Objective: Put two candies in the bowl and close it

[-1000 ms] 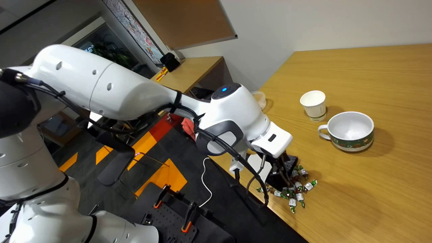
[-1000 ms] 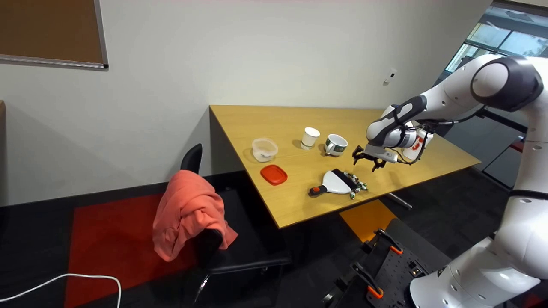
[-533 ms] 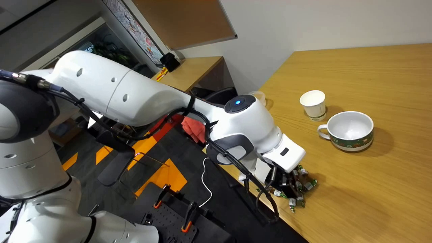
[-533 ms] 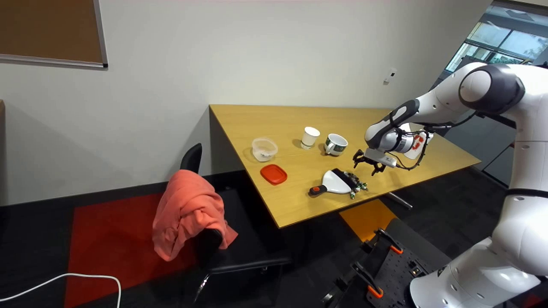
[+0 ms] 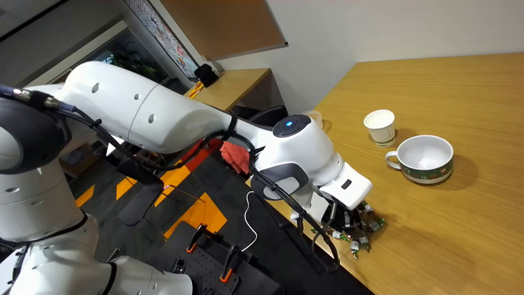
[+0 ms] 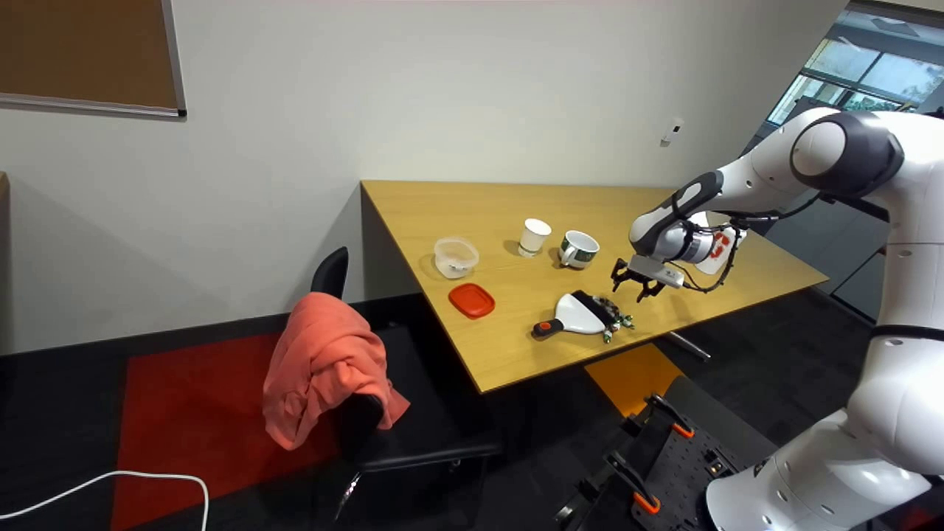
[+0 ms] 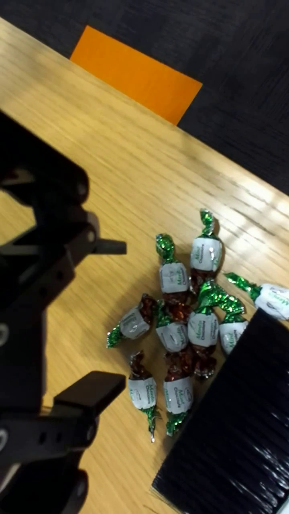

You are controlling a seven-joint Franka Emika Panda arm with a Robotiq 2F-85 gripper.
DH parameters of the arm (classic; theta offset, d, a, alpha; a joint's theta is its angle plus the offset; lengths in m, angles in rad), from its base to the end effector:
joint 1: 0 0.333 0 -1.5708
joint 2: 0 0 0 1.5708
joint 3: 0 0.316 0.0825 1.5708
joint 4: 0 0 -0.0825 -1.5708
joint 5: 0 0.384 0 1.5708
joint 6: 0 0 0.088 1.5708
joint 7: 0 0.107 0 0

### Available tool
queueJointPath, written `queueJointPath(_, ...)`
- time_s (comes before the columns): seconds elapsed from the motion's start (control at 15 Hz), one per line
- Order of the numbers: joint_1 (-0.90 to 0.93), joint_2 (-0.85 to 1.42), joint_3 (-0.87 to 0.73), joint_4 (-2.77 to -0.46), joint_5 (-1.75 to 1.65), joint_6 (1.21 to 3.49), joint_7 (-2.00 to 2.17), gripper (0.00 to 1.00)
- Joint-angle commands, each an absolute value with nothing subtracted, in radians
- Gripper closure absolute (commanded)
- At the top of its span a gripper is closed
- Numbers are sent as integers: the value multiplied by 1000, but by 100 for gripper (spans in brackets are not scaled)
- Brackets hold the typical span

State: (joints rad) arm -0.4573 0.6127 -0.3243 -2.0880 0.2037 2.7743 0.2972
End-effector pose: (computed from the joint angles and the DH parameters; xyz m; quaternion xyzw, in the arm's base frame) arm 0.4109 -0.4219 0.1508 0.8230 -0.5629 0.0453 0.0615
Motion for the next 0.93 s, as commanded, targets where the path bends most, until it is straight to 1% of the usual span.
queueJointPath(0.0, -450, 624, -332, -2062, 222, 2756, 285, 35)
queueJointPath(0.2, -455, 645, -332, -2035, 222, 2744, 287, 31)
queueJointPath(0.33, -459, 670, -330, -2009, 220, 2733, 284, 35)
queueJointPath(0.4, -460, 686, -329, -1994, 220, 2728, 284, 40)
queueJointPath(0.47, -460, 700, -330, -1981, 218, 2724, 286, 40)
queueJointPath(0.53, -464, 718, -327, -1963, 220, 2720, 285, 44)
queueJointPath(0.6, -465, 733, -327, -1948, 220, 2717, 286, 42)
queueJointPath(0.87, -481, 794, -315, -1890, 226, 2715, 277, 45)
